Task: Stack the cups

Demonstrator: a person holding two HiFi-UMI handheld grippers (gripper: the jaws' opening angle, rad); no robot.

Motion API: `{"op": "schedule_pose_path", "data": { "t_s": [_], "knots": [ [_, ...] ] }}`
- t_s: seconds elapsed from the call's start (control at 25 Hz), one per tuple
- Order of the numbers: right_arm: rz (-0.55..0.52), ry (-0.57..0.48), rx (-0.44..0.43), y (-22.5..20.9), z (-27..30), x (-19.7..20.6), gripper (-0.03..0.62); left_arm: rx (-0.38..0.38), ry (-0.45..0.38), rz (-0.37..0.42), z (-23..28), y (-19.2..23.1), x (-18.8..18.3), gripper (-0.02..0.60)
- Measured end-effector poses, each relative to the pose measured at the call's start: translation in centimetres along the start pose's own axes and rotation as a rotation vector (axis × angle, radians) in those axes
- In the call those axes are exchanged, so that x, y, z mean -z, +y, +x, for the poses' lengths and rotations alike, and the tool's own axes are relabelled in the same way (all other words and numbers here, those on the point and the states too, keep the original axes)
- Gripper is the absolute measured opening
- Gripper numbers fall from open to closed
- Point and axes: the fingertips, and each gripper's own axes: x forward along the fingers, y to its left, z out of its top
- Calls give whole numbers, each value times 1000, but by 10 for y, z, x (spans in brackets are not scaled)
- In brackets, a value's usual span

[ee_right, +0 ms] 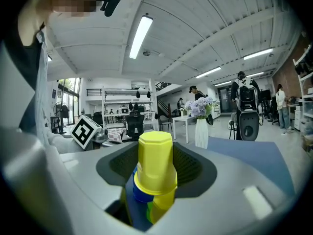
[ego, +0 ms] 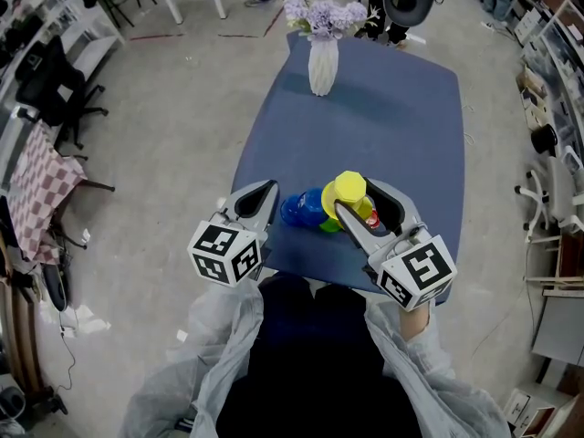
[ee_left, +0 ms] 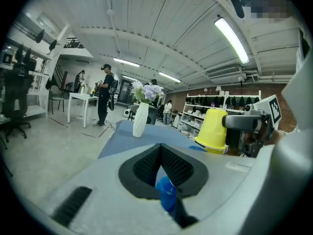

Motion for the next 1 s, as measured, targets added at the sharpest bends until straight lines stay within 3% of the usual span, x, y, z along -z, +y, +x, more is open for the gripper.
{"op": "schedule_pose_path", "data": {
  "t_s": [0.56, 1.0],
  "knots": [
    [-46, 2, -25, 10, 2, 11, 235, -1, 14, -13, 4, 2, 5, -2],
    [-68, 0, 2, 8, 1, 11, 265, 0, 20, -19, 3, 4, 6, -2]
  ]
}}
